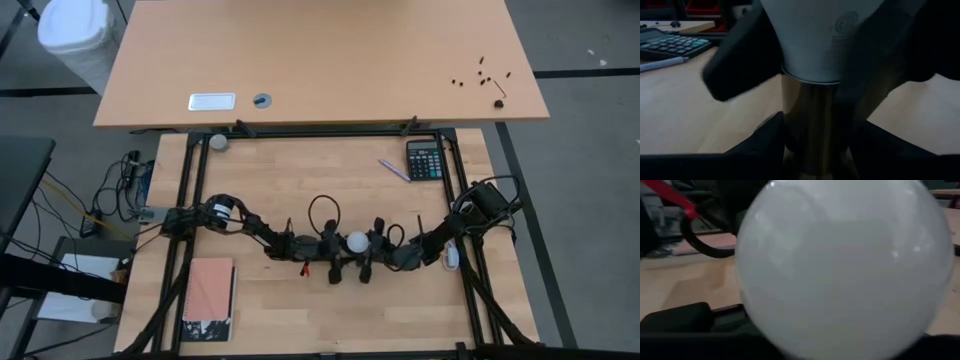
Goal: Screw lightbulb
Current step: Remove the lightbulb from the lamp
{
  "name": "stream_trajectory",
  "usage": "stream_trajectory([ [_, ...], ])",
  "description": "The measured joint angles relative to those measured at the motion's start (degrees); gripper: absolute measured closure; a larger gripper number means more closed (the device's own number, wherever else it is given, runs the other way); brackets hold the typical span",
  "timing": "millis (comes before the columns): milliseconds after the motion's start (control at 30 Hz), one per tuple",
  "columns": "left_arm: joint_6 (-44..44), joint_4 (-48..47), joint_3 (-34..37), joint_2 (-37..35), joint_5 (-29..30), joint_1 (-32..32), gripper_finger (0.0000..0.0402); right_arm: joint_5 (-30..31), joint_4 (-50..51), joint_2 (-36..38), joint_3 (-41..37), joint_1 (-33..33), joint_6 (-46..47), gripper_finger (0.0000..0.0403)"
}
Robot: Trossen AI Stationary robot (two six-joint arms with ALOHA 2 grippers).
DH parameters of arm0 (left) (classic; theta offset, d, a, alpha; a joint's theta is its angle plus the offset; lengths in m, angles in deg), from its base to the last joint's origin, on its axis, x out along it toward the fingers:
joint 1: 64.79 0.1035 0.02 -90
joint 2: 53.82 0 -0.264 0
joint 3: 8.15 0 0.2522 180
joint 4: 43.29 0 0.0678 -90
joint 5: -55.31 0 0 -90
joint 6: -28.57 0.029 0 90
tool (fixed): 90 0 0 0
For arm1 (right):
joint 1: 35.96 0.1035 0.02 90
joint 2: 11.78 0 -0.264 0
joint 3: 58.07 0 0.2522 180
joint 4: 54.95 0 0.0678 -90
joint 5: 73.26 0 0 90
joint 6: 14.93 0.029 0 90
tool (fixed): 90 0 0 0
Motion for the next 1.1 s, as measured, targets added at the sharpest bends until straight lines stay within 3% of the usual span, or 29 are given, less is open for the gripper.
stream_trajectory([
  [133, 0.04, 0.36, -0.07, 0.0, -0.95, 0.02, 0.0212, -3.43, -2.46, 0.0, -1.16, -0.18, -1.17, 0.0243],
  [300, 0.25, 0.26, 0.01, -0.02, -2.75, -0.02, 0.0212, -8.8, -4.21, 0.0, -1.77, -0.62, -2.81, 0.0237],
  [700, 3.11, -0.06, 0.07, -0.02, -12.76, -0.11, 0.0212, -32.35, -5.28, 0.0, -2.25, -4.53, -3.13, 0.0237],
  [900, 2.64, -0.56, 0.0, 0.0, -12.95, 0.0, 0.0212, -32.28, -7.41, 0.12, -4.89, -4.61, 1.21, 0.0226],
  [1100, 2.97, -0.54, 0.11, 0.04, -12.59, -0.04, 0.0212, -30.35, -7.89, 0.26, -6.07, -2.62, 7.12, 0.0167],
])
